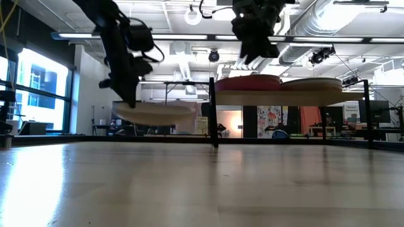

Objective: Place and stack plates onto a shelf
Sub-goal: Stack the white plate on top of the purple plate on the shelf

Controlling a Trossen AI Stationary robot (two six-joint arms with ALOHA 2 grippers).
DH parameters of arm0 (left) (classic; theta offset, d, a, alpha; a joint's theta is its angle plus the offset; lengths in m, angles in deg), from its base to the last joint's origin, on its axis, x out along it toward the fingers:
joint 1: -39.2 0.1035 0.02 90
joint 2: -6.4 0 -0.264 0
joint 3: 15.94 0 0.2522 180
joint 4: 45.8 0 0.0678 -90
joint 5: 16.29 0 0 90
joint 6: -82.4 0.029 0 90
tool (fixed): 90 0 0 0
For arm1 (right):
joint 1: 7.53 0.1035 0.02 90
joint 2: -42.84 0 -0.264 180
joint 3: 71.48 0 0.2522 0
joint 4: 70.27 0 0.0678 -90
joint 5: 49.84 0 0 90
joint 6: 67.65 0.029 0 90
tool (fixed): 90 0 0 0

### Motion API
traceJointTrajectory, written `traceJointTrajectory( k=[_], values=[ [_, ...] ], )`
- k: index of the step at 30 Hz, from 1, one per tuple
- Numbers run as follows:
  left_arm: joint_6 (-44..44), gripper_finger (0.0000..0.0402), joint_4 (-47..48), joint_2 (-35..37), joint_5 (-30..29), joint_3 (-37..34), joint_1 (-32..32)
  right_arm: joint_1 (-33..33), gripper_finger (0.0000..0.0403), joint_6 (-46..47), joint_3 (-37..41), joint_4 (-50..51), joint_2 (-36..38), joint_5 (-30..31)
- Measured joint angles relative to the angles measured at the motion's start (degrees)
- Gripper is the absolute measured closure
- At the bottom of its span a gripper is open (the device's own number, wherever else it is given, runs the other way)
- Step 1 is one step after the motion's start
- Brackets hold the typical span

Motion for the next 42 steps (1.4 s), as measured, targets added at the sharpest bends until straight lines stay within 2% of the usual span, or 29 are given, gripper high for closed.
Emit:
traceJointTrajectory(
  k=[14, 20, 25, 30, 36, 42],
  values=[
    [-0.8, 0.0402, 7.7, 18.0, 0.7, 0.1, -2.4, 0.0, 0.0309, -2.3, 0.0, -20.8, 0.0, -0.1],
    [-2.2, 0.0401, 8.8, 21.5, 0.7, 1.5, -3.5, -0.2, 0.0279, -3.0, 0.0, -29.9, 0.0, -0.1],
    [-2.0, 0.0401, 12.3, 19.7, 0.5, 8.0, -3.8, -0.2, 0.0251, -4.1, 0.0, -36.7, 0.0, -0.1],
    [-0.7, 0.0401, 17.2, 15.5, -2.4, 15.1, -3.8, -0.2, 0.0247, -4.0, 0.0, -38.5, 0.0, 0.0],
    [1.1, 0.0401, 23.3, 9.3, -3.4, 21.7, -3.8, -0.2, 0.0247, -2.7, 0.0, -35.6, 0.0, 1.9],
    [1.9, 0.0401, 23.3, 4.5, -3.4, 24.7, -4.8, 0.0, 0.0247, -0.9, 0.0, -29.6, 0.0, 4.1]
  ],
)
